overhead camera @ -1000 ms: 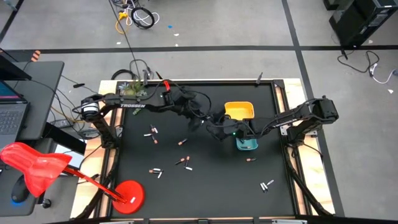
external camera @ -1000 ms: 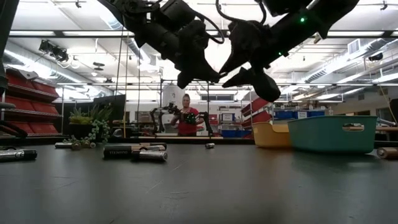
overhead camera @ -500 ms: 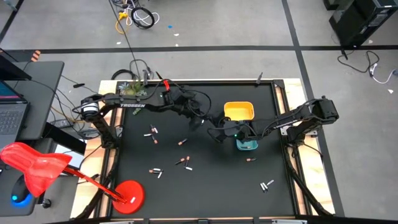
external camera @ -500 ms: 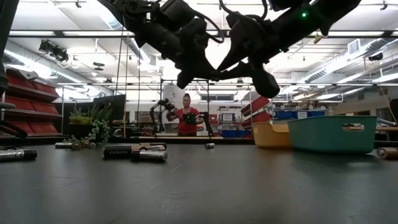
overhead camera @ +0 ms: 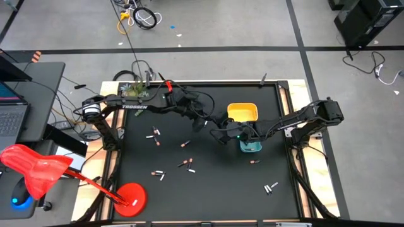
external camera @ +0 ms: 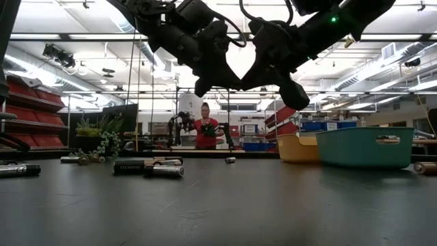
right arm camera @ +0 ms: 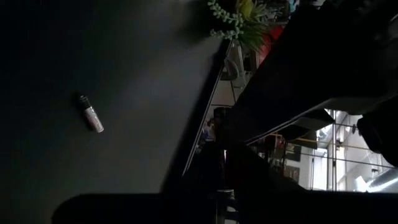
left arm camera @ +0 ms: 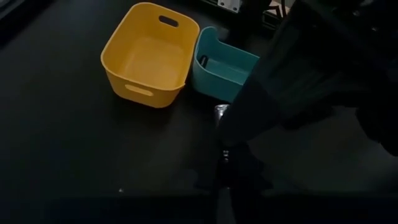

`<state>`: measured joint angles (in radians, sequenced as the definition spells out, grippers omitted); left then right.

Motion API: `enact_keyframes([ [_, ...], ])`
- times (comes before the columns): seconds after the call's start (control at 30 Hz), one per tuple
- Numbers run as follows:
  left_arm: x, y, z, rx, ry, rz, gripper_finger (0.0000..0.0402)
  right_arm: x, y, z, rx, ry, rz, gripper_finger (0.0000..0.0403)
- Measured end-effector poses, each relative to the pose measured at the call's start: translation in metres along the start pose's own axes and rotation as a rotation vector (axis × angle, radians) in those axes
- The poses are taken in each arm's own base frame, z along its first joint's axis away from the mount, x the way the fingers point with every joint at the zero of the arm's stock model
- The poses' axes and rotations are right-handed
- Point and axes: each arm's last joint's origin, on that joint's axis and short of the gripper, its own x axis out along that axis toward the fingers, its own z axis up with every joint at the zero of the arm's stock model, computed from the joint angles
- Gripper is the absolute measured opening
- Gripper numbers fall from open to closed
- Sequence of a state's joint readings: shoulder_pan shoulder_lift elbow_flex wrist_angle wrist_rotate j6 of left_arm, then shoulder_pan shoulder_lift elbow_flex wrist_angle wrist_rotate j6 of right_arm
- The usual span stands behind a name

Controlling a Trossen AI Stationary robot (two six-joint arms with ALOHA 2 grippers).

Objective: Sort batteries
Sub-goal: Put the silver black battery into the yellow bin

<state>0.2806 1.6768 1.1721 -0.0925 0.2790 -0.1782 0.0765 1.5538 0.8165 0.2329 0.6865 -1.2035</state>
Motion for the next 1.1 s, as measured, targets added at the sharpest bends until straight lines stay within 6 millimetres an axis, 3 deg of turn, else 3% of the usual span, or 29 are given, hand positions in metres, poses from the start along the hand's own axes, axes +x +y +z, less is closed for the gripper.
enact_keyframes([
  [0.2,0.0,0.0,-0.001,0.043,0.006,0.002,0.014,0.0,0.001,-0.001,0.018,0.015,0.008,0.0023],
  [0.33,-0.002,0.0,-0.003,0.076,0.035,0.024,0.0178,0.0,0.006,-0.006,0.031,0.106,0.035,0.0023],
  [0.47,-0.01,-0.001,-0.005,0.131,0.078,0.099,0.0185,-0.003,0.009,-0.024,0.208,0.211,0.095,0.0023],
  [0.6,-0.019,-0.01,-0.007,0.201,0.116,0.18,0.0185,-0.006,0.001,-0.059,0.574,0.37,0.117,0.0023],
  [0.8,-0.032,-0.033,-0.008,0.325,0.088,0.326,0.0183,-0.001,-0.002,-0.113,1.093,0.491,0.335,0.0023],
  [0.93,-0.04,-0.04,-0.026,0.357,0.028,0.382,0.0174,0.007,0.003,-0.13,1.225,0.525,0.446,0.0036],
  [1.1,-0.052,-0.033,-0.061,0.296,0.02,0.411,0.0168,0.009,0.002,-0.133,1.237,0.532,0.44,0.0125],
])
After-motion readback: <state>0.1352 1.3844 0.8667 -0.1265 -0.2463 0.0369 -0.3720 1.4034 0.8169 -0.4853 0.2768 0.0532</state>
